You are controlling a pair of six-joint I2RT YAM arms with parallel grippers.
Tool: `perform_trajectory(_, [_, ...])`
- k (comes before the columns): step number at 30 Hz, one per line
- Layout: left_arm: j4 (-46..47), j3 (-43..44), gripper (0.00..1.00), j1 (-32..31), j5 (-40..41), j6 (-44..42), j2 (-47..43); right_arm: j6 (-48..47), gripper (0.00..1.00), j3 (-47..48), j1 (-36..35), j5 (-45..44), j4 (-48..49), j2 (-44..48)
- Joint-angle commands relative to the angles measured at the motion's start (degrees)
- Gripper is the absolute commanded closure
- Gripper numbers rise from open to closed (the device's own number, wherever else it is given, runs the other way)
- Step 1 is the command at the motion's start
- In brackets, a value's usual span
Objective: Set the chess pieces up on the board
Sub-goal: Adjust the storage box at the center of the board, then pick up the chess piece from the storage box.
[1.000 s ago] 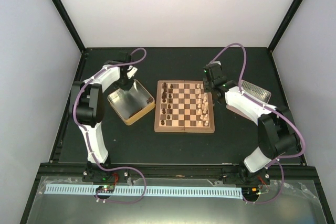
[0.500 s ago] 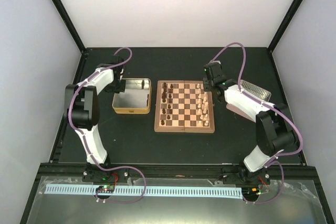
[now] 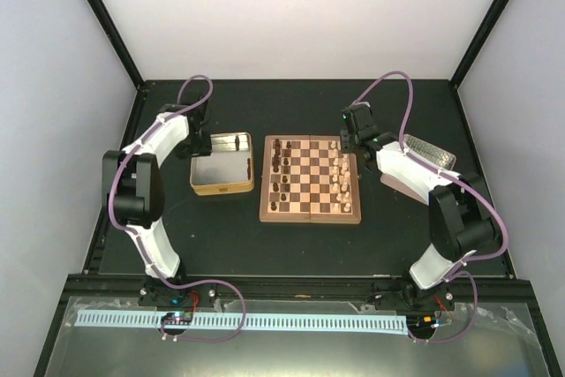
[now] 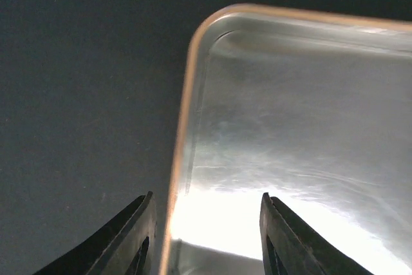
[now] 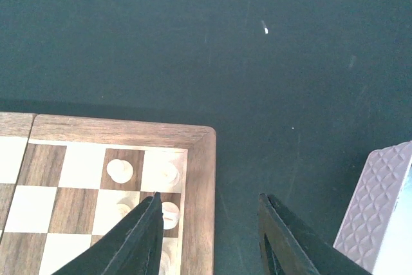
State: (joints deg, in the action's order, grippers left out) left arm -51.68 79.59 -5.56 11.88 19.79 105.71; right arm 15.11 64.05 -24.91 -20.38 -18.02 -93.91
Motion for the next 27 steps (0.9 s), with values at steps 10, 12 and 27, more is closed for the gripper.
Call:
perform_trajectory(10, [18.99,0.02,0.68,-9.64,-11.05,3.02,3.77,0.18,0.58,2.68,0.47,0.08,0.91,-2.06])
perform_trajectory(12, [21.84,0.13,0.68,-9.64,-11.69,2.75,5.4,0.12,0.58,2.66,0.48,-0.08,0.95,-2.2])
perform_trajectory(27, [24.45,4.45,0.8,-9.55,-7.31,0.76,14.67,-0.37,0.58,2.49,0.56,-0.29,0.97,-1.65])
